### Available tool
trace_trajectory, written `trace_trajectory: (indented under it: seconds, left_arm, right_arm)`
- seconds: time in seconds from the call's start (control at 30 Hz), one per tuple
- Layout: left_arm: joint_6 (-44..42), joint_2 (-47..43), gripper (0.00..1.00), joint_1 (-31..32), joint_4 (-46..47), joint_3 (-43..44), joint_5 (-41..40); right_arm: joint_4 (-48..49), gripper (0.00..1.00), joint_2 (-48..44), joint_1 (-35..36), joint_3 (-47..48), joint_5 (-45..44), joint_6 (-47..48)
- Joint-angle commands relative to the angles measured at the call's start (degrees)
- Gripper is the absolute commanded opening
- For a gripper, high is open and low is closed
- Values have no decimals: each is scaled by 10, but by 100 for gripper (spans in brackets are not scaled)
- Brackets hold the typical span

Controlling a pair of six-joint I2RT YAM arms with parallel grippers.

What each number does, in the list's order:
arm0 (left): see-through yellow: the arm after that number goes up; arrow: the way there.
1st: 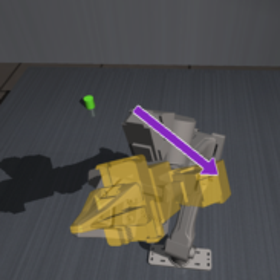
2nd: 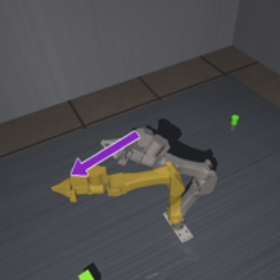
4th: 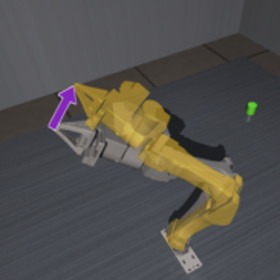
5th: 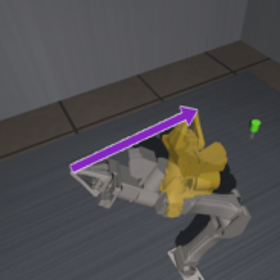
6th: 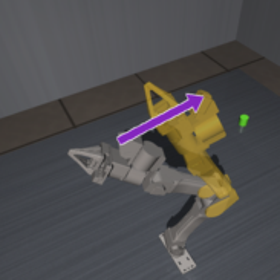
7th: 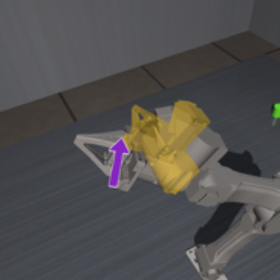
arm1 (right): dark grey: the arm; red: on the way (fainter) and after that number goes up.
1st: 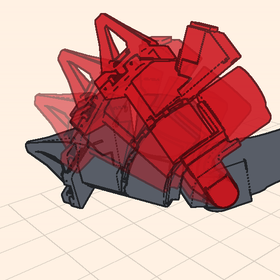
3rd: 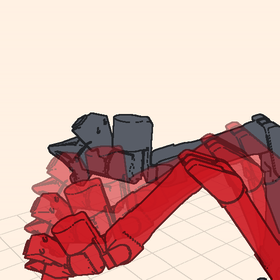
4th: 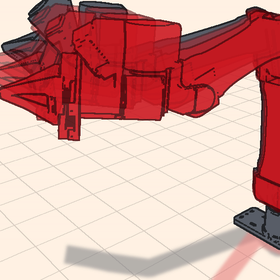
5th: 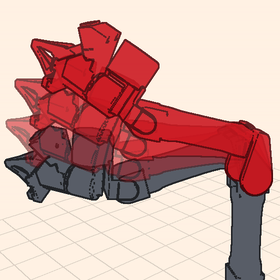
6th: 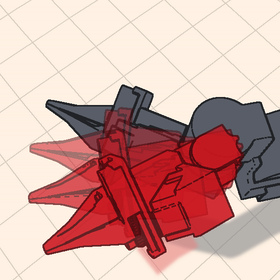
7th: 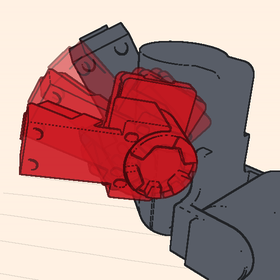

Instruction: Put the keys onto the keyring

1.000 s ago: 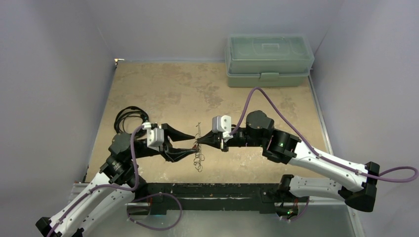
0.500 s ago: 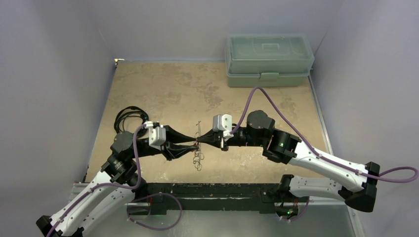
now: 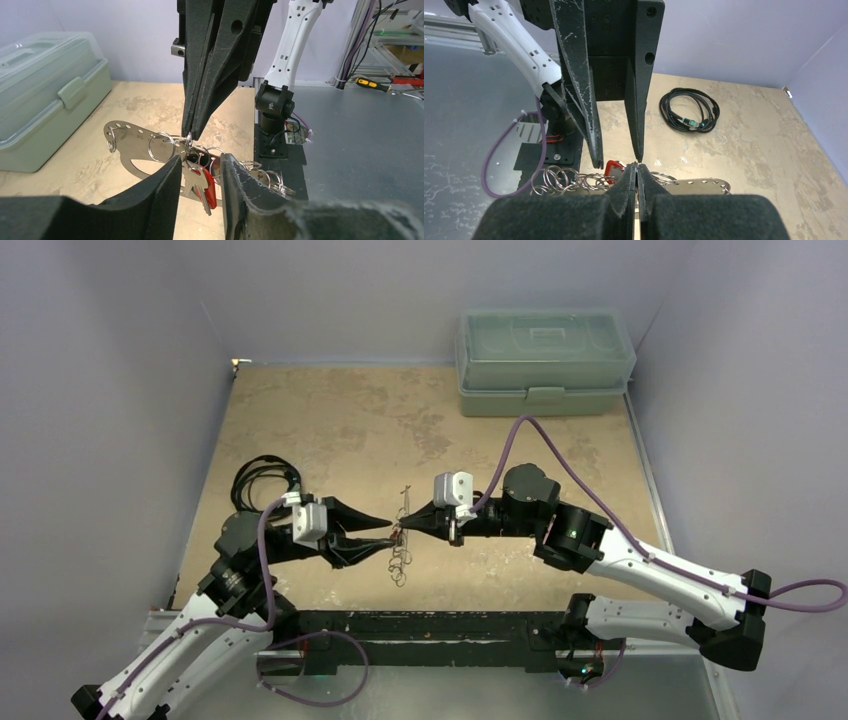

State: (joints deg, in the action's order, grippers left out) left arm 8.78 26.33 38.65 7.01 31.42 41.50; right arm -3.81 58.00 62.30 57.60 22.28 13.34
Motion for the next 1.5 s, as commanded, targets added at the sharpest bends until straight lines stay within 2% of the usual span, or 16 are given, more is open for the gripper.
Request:
trace_trajectory:
  seconds: [0.0, 0.27, 1.03, 1.3, 1.37, 1.47]
  left_arm:
    - [-18, -3, 31, 0, -14, 25, -13]
    - [-24, 12, 24, 0, -22, 29, -25]
    - [-16, 25, 26, 0, -7, 22, -2]
    - [-13, 25, 9, 0, 2, 19, 5]
    - [-13, 25, 2, 0, 8, 16, 8]
    - [-18, 20, 0, 0, 8, 13, 1]
  right_arm:
    - [25, 0, -13, 3, 2, 17, 0]
    - [21, 0, -8, 3, 4, 40, -1]
    - [16, 0, 8, 3, 10, 55, -2]
    - [18, 0, 8, 4, 11, 57, -2]
    - [19, 0, 9, 4, 11, 59, -3]
    - [21, 0, 11, 4, 10, 61, -4]
